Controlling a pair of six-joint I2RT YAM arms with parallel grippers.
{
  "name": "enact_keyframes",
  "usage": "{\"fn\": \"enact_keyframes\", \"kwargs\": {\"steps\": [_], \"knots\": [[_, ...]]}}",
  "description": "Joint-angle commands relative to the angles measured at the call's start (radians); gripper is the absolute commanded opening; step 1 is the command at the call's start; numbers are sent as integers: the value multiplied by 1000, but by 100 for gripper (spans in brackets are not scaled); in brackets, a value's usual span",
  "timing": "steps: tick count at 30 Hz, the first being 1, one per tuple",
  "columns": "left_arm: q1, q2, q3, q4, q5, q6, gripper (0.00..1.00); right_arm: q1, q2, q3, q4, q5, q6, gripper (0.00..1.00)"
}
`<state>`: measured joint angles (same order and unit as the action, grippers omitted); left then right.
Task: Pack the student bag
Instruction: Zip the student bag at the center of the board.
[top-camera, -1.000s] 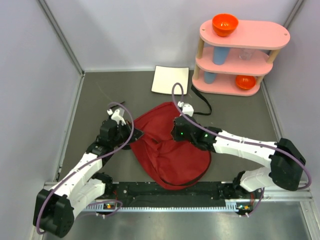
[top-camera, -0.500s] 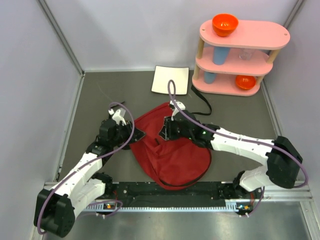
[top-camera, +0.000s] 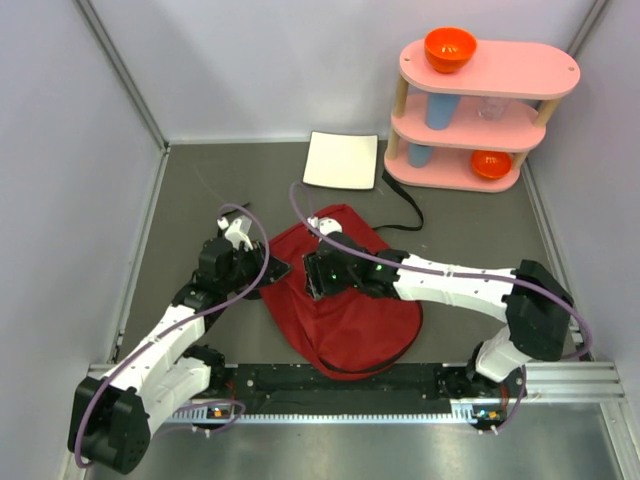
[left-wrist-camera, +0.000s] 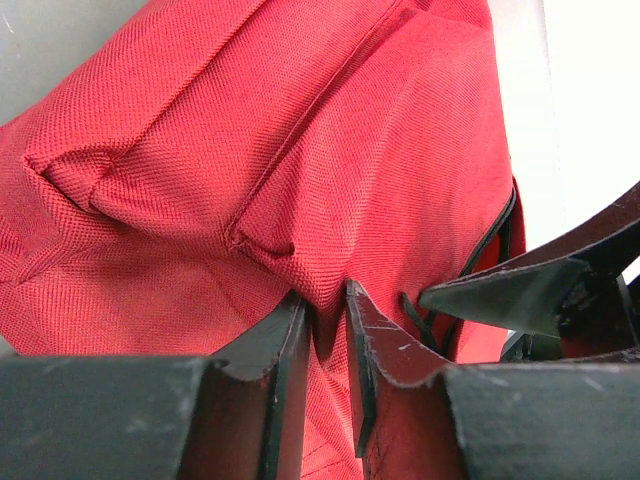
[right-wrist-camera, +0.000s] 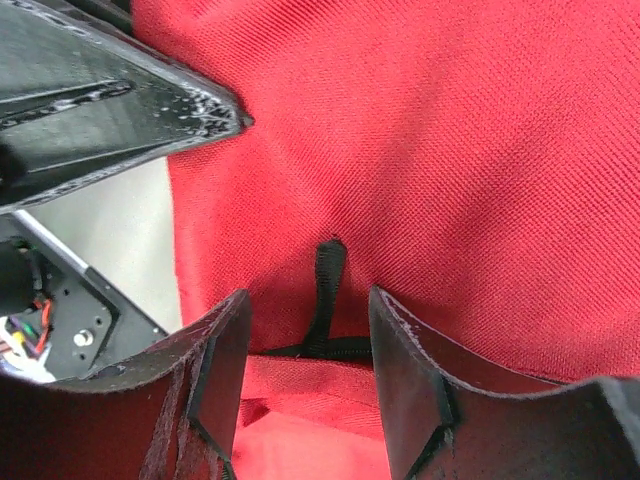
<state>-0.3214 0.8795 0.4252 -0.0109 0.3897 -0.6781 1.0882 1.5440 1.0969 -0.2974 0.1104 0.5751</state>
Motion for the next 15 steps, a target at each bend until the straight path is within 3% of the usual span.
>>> {"fn": "enact_keyframes", "kwargs": {"steps": [1,5,7,8,11,15], "knots": [[-1,-14,43,65,41,2,24,18,45,78,-86,95,-35,49],[-1,-16,47,58,40,6,23,24,77,106,-124,113,-40,33],[-1,-17,47,57,37,6,22,30,82,109,-124,117,-43,30],[-1,-17,47,57,38,6,22,32,87,110,-126,118,-44,20],[-1,-20,44,55,37,8,22,33,91,112,-129,135,-38,8],[-1,-27,37,58,37,9,24,33,85,110,-135,153,-32,0]]}}
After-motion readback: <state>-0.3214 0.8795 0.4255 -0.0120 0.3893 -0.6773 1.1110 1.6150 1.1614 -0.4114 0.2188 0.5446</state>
